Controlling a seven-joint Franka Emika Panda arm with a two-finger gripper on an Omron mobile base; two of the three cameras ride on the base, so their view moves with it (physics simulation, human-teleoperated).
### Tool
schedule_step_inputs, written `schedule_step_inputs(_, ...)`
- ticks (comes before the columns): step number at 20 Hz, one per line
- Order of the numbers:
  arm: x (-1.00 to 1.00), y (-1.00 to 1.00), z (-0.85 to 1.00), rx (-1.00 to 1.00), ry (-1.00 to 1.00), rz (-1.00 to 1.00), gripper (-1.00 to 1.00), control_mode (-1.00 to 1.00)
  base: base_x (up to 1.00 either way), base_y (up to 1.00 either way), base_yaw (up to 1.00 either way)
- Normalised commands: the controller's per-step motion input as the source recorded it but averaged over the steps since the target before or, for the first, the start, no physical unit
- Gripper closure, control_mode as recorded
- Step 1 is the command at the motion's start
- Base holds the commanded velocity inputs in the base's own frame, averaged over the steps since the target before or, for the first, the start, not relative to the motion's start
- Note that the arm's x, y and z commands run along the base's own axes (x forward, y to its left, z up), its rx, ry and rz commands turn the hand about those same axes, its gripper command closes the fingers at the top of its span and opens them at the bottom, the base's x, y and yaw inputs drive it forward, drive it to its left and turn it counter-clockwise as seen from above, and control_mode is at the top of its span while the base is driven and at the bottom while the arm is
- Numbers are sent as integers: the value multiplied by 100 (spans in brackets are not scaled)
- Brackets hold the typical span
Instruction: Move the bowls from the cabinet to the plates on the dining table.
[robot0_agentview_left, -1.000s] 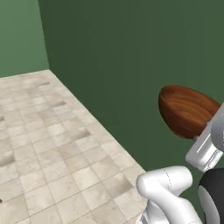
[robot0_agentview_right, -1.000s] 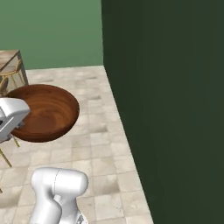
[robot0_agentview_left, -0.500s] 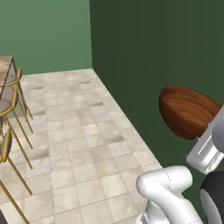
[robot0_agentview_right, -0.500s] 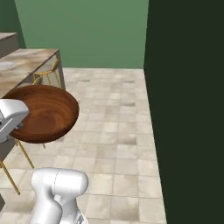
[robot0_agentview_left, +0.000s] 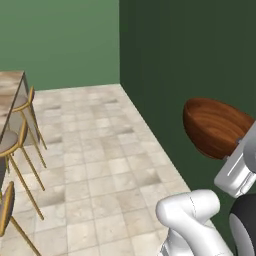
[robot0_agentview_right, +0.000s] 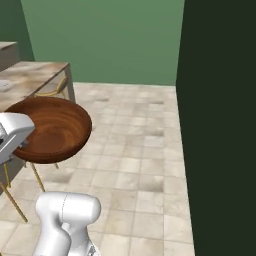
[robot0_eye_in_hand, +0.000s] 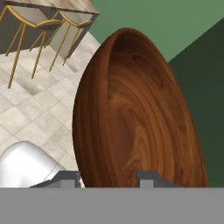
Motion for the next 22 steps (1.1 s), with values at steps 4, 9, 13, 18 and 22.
schedule_step_inputs(4,0,0,0,0,0,0,100,100,100,-2,16)
schedule_step_inputs(9,0,0,0,0,0,0,100,100,100,0,18)
schedule_step_inputs(13,0,0,0,0,0,0,100,100,100,-1,18)
schedule_step_inputs(18,0,0,0,0,0,0,100,100,100,-2,15)
schedule_step_inputs(22,0,0,0,0,0,0,100,100,100,0,13)
